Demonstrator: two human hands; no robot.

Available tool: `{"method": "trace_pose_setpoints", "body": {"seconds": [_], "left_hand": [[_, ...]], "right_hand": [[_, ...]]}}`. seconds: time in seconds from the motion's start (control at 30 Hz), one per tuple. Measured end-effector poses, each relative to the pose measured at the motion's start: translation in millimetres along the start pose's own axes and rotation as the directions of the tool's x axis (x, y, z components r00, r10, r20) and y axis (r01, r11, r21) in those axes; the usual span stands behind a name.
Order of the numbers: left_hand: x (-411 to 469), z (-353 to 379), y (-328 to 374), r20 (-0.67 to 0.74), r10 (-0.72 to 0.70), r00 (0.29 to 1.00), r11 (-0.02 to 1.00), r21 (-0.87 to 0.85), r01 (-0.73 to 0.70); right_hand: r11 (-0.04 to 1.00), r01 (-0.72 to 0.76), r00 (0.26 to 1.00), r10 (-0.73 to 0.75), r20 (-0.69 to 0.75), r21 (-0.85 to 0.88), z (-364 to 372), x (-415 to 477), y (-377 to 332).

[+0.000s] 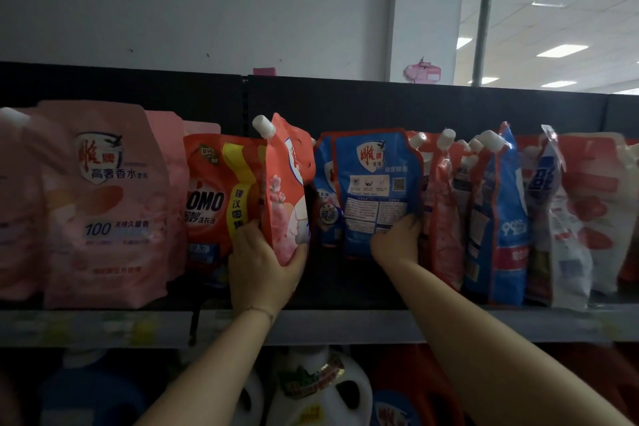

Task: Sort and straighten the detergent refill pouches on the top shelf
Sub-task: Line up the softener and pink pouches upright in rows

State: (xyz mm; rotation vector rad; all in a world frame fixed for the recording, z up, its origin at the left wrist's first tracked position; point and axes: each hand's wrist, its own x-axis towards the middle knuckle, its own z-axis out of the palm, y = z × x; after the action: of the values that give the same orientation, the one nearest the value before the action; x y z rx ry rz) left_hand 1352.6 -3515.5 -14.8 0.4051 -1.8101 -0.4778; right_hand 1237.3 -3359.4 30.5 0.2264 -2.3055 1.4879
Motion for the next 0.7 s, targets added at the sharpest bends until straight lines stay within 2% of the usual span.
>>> {"method": "trace_pose_setpoints", "body": {"seconds": [0.1,0.17,0.3,0.4,0.53,0.63,0.7], "left_hand": [[-1.3,-1.6,1.3,0.011,-0.018,1.0,1.0,-0.003,0.018],[-1.8,-2.0,1.6,0.009,-0.023,1.0,1.0,-0.01,0.023],[-1.0,-1.5,2.1,0.003,-0.024,1.0,1.0,-0.015,0.024],[-0.8,-0.9,1.4,-0.004,-0.014,1.0,1.0,-0.01,0.014],[-0.9,-0.4,-0.1,-0.005,-0.007,1.0,1.0,-0.015,0.007],[-0.7,1.1,-1.4,-0.005,0.004,1.0,1.0,-0.014,-0.004],[-0.7,1.5,-1.9,0.0,0.005,1.0,1.0,-0.016,-0.005]], "right_hand": [[0.996,-0.087,0.994,0.086,0.061,0.012,2.2,10.8,4.0],[0.986,-0.153,0.987,0.149,0.052,0.067,1.1,17.4,6.4],[0.983,-0.153,0.988,0.154,-0.002,0.101,1.0,23.9,7.2],[0.991,-0.067,0.997,0.072,-0.04,0.114,7.2,18.9,4.3],[0.998,0.04,0.998,-0.042,-0.049,-0.04,14.3,-3.9,-3.8],[0.97,0.241,0.967,-0.243,0.074,0.032,20.8,-35.1,-18.4],[0.91,0.412,0.891,-0.412,0.191,0.044,25.1,-53.3,-27.5]]}}
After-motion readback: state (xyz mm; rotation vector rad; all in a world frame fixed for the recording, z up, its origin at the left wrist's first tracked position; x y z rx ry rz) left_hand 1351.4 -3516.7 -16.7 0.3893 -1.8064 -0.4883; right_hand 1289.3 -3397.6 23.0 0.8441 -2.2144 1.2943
